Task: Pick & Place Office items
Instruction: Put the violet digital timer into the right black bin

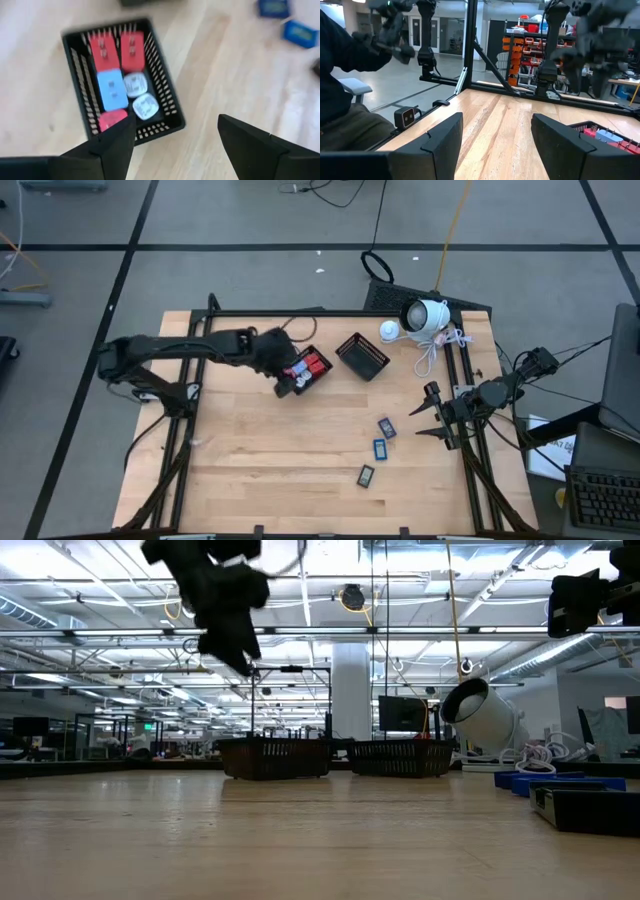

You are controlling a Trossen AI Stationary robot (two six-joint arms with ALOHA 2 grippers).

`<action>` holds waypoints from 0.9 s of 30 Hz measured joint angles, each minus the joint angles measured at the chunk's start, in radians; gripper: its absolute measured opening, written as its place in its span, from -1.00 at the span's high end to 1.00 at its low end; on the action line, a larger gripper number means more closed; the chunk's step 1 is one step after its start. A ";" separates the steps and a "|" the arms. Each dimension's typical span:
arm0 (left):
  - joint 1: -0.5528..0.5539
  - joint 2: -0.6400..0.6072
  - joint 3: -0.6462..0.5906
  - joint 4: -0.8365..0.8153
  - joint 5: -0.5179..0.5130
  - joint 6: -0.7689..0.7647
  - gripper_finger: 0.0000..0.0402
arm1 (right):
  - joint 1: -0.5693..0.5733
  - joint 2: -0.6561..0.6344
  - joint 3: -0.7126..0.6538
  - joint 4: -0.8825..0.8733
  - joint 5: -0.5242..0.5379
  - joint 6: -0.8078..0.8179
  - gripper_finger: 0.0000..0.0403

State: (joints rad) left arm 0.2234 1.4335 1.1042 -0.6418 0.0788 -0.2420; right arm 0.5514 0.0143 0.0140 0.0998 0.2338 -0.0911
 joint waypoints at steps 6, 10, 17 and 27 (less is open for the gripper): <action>0.000 -0.149 0.000 0.002 0.000 0.107 -0.33 | 0.000 0.000 0.000 0.000 0.000 0.000 -0.11; 0.000 -0.215 0.000 0.004 0.000 0.135 -0.30 | 0.000 0.000 0.000 0.000 0.000 0.000 -0.11; 0.000 -0.297 0.000 -0.033 0.034 0.128 -0.28 | 0.000 0.000 0.000 0.000 0.000 0.000 -0.11; -0.033 -0.491 -0.090 0.089 0.044 0.232 -0.34 | 0.000 0.000 0.000 0.000 0.000 0.000 -0.11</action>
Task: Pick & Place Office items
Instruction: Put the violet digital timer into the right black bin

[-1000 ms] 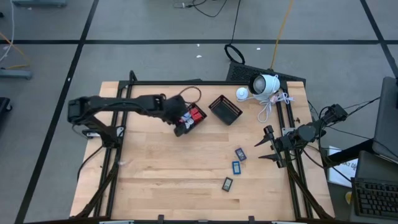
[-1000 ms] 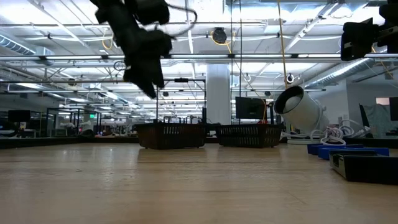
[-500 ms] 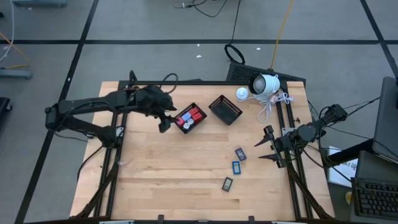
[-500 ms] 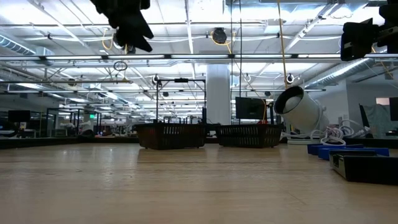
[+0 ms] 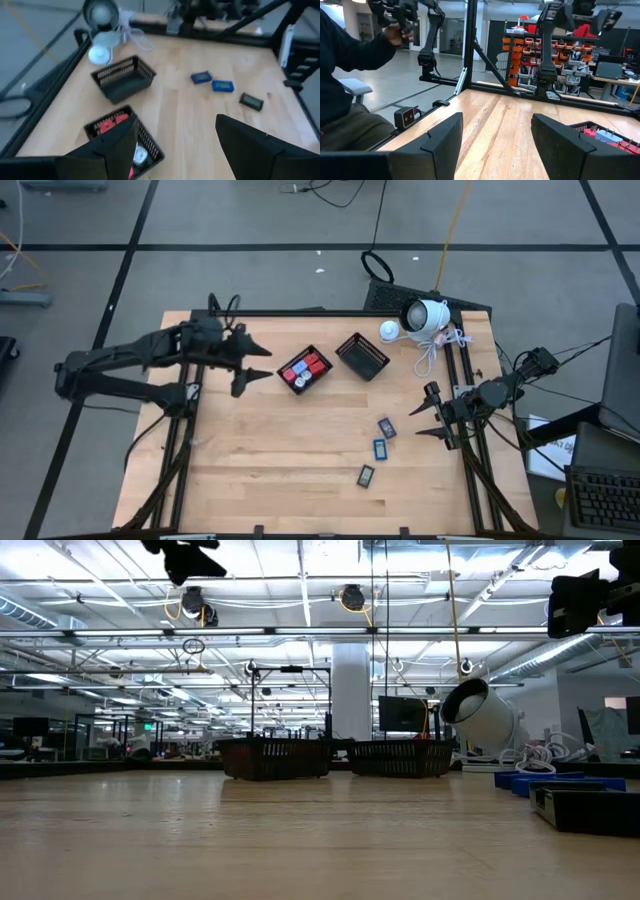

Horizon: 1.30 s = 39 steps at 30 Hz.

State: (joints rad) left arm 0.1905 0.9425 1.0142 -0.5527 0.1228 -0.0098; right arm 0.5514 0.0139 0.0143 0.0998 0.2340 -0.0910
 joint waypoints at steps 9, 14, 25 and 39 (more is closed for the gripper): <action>-0.044 -0.304 -0.389 0.371 0.009 -0.071 -0.24 | 0.000 0.000 0.000 -0.001 0.000 0.000 -0.11; -0.045 -0.475 -0.526 0.476 0.009 -0.129 -0.26 | 0.000 0.000 0.000 0.000 0.000 0.000 -0.11; -0.091 -0.714 -0.715 0.584 0.008 -0.130 -0.37 | 0.000 0.000 0.000 0.000 0.000 0.000 -0.11; -0.183 -0.728 -0.922 0.844 -0.023 -0.026 -0.40 | 0.000 0.000 0.000 0.000 0.000 0.000 -0.11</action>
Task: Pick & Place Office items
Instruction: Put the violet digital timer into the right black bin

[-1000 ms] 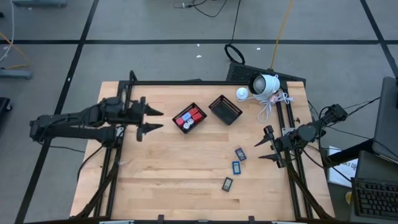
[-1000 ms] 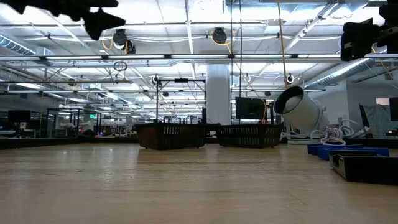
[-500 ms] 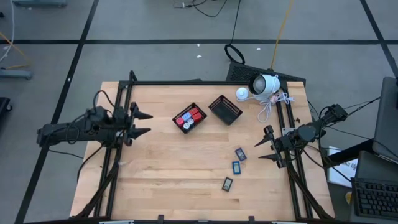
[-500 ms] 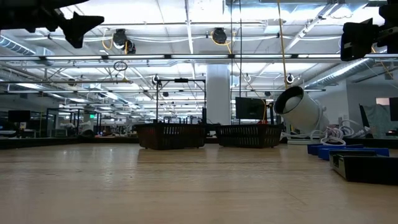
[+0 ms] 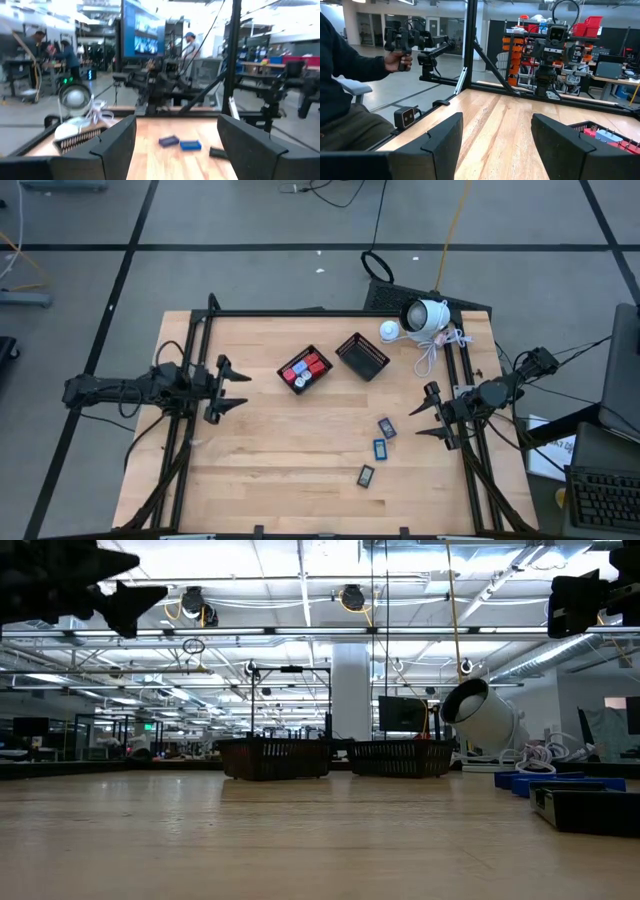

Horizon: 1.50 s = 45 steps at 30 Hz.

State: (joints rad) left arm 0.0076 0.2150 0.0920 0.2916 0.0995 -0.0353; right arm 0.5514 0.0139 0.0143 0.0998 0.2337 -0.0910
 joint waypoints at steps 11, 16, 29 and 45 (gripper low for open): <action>-0.010 -0.170 0.067 -0.274 -0.046 0.030 -0.35 | 0.000 0.000 0.000 0.000 0.000 0.000 -0.11; -0.012 -0.209 0.036 -0.283 -0.076 0.002 -0.31 | 0.000 0.000 0.000 0.000 0.000 0.000 -0.11; -0.056 -0.200 -0.079 -0.167 -0.158 0.000 -0.29 | 0.000 0.000 0.000 0.000 0.000 0.000 -0.11; -0.056 -0.200 -0.076 -0.186 -0.153 0.007 -0.35 | 0.000 0.000 0.000 0.000 0.000 0.000 -0.11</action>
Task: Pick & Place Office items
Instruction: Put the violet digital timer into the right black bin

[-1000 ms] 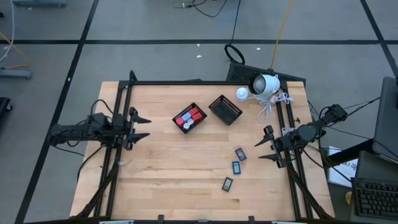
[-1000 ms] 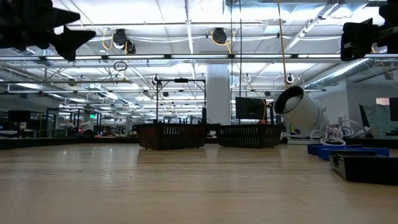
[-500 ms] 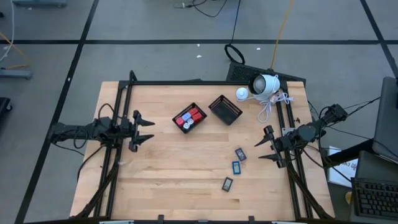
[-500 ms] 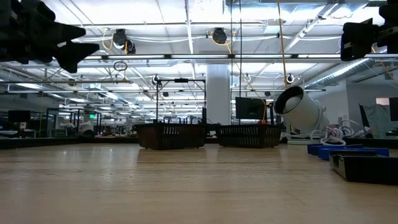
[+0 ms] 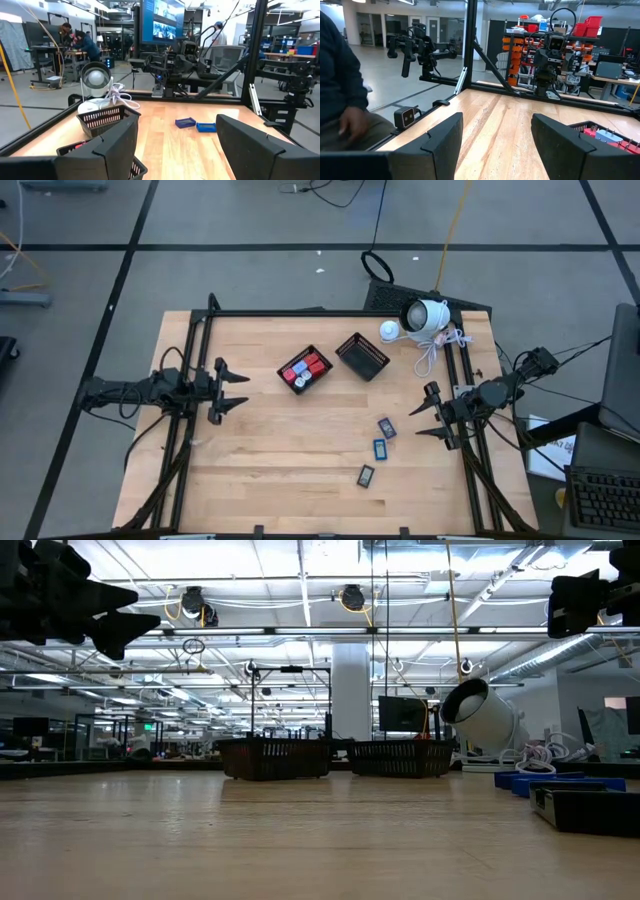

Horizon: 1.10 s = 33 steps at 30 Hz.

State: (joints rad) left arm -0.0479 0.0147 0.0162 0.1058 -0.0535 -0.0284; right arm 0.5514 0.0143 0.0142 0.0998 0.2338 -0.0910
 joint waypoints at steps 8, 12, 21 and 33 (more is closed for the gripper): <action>0.001 0.000 0.000 0.000 0.000 -0.002 -0.29 | -0.001 0.000 0.000 0.132 0.036 -0.152 -0.11; 0.001 0.000 0.000 0.000 0.001 -0.003 -0.25 | 0.000 0.000 0.000 0.319 -0.059 -0.005 -0.11; 0.001 0.000 0.000 0.000 0.001 -0.002 -0.30 | 0.000 0.000 0.000 0.596 -0.076 0.107 -0.11; 0.001 0.000 0.000 0.001 0.001 -0.002 -0.40 | 0.000 0.365 0.000 0.835 0.080 0.262 -0.11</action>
State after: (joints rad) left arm -0.0471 0.0147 0.0162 0.1068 -0.0525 -0.0307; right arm 0.5511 0.3789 0.0143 0.9344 0.3140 0.1715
